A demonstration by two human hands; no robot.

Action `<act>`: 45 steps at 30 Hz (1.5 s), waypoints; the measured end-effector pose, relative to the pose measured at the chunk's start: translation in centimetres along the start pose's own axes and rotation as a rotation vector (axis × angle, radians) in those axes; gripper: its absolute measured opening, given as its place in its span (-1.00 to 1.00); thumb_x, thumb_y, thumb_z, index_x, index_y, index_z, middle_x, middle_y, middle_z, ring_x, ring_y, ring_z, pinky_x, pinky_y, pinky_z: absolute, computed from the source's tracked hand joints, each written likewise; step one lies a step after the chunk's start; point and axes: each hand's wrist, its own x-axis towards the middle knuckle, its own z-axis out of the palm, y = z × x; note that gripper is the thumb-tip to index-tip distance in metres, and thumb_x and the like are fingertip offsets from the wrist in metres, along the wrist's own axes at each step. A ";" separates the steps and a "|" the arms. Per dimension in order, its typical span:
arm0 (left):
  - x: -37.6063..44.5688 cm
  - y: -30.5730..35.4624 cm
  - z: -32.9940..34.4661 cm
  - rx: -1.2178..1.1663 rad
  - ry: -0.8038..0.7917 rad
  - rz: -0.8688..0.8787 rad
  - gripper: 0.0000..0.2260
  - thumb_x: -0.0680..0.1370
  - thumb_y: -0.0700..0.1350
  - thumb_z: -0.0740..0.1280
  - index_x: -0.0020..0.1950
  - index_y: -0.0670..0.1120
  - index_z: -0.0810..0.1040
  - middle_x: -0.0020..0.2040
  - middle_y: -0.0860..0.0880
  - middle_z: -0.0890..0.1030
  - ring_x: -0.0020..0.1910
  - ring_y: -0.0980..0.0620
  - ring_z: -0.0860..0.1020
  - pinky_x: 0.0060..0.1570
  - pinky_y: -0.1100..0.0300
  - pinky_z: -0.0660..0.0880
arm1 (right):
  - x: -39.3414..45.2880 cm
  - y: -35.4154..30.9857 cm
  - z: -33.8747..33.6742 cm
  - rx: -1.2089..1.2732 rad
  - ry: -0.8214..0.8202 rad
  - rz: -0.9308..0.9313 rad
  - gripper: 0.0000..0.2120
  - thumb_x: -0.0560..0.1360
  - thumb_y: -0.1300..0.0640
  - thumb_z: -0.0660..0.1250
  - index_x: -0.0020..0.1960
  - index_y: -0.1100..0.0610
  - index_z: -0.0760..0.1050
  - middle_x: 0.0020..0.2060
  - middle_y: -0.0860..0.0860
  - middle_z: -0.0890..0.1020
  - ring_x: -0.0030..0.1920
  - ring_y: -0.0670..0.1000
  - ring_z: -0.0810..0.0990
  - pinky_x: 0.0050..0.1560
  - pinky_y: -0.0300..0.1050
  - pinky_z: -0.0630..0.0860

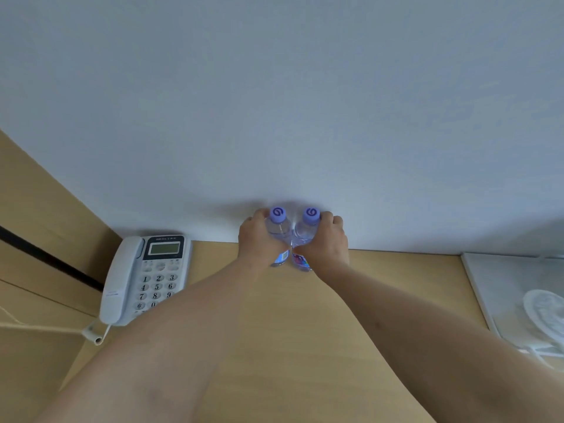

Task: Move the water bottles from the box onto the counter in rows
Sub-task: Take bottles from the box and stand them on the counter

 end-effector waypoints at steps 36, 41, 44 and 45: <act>-16.6 7.7 -4.8 0.172 -0.183 0.485 -0.28 0.34 0.04 0.50 0.44 0.02 0.31 0.39 -0.04 0.37 0.38 -0.07 0.31 0.25 0.00 0.41 | -21.9 2.7 -13.2 -0.278 0.245 0.180 -0.09 0.24 -0.14 0.57 0.44 -0.02 0.20 0.33 0.06 0.36 0.32 0.15 0.32 0.18 0.01 0.41; -21.9 11.1 -0.1 0.189 -0.299 0.600 -0.26 0.35 0.08 0.50 0.47 0.04 0.28 0.47 -0.04 0.29 0.46 -0.05 0.21 0.33 -0.04 0.35 | -27.6 7.1 -17.1 -0.300 0.329 0.302 -0.12 0.21 -0.17 0.58 0.40 -0.01 0.25 0.28 0.06 0.39 0.29 0.16 0.37 0.18 0.04 0.44; -25.6 13.6 3.4 0.229 -0.361 0.701 -0.26 0.33 0.12 0.50 0.45 0.03 0.30 0.42 -0.03 0.34 0.43 -0.07 0.26 0.32 -0.04 0.37 | -31.2 10.8 -19.3 -0.291 0.369 0.403 -0.11 0.20 -0.19 0.58 0.40 -0.03 0.24 0.29 0.04 0.39 0.29 0.15 0.36 0.18 0.04 0.44; -27.0 14.5 4.6 0.240 -0.384 0.734 -0.25 0.32 0.13 0.51 0.44 0.02 0.31 0.40 -0.04 0.37 0.40 -0.08 0.29 0.31 -0.05 0.37 | -32.4 12.2 -20.1 -0.283 0.381 0.435 -0.09 0.20 -0.20 0.58 0.41 -0.04 0.23 0.28 0.03 0.40 0.28 0.14 0.37 0.18 0.03 0.43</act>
